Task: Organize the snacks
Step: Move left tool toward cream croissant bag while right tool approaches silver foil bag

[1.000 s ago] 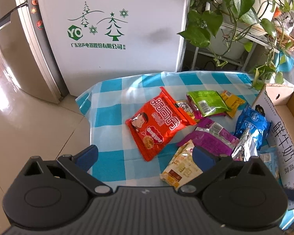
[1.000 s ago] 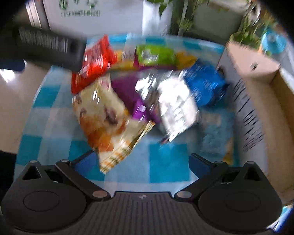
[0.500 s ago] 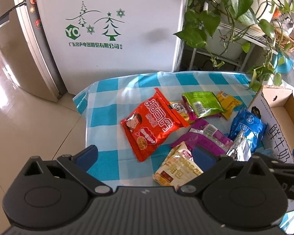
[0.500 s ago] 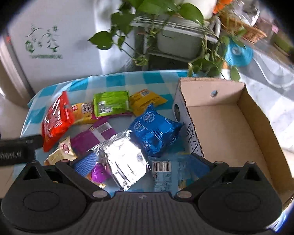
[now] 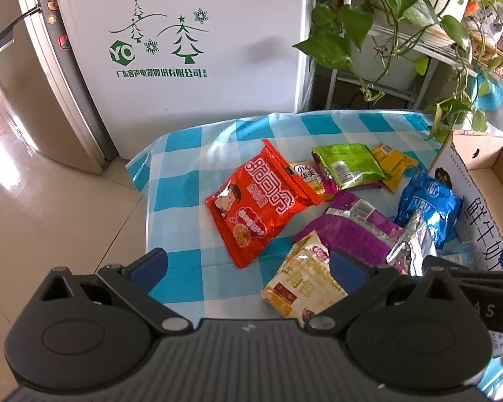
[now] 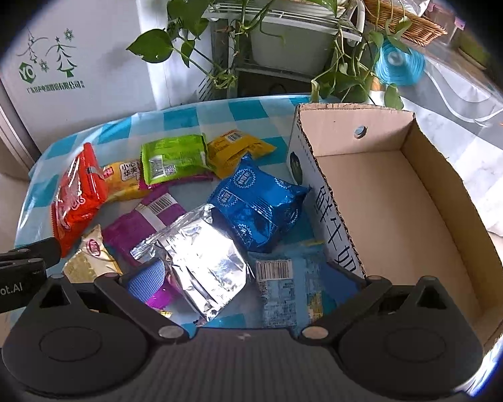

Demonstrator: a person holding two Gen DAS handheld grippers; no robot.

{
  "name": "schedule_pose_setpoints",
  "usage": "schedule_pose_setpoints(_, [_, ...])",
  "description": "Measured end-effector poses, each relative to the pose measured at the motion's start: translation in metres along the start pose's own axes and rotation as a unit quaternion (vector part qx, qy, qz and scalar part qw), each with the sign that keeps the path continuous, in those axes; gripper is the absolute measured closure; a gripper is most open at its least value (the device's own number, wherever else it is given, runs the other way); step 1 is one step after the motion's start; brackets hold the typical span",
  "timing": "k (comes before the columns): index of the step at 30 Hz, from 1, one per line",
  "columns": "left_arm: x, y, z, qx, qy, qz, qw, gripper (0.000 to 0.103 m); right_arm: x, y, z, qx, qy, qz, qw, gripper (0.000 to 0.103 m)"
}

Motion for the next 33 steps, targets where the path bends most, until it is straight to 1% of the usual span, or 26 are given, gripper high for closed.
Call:
schedule_pose_setpoints(5, [-0.0001, -0.0019, -0.0005, 0.001, 0.009, -0.007, 0.9999, 0.001, 0.0005, 0.0016, -0.0021, 0.002, -0.015, 0.014, 1.0, 0.0])
schedule_pose_setpoints(33, [0.0001, -0.0025, -0.0017, 0.003, 0.016, -0.002, 0.9999, 0.001, 0.0004, 0.0042, -0.0037, 0.005, -0.028, 0.018, 0.999, 0.0])
Point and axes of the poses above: each gripper's, at about its wrist camera, not at the fingertips, and z roughly against the way its jaws point, x to its right, y to its top, the point moved 10 cm from there along -z, roughly the way its jaws point, and after that the axes turned 4 degrees about z, right-handed, at the moved point
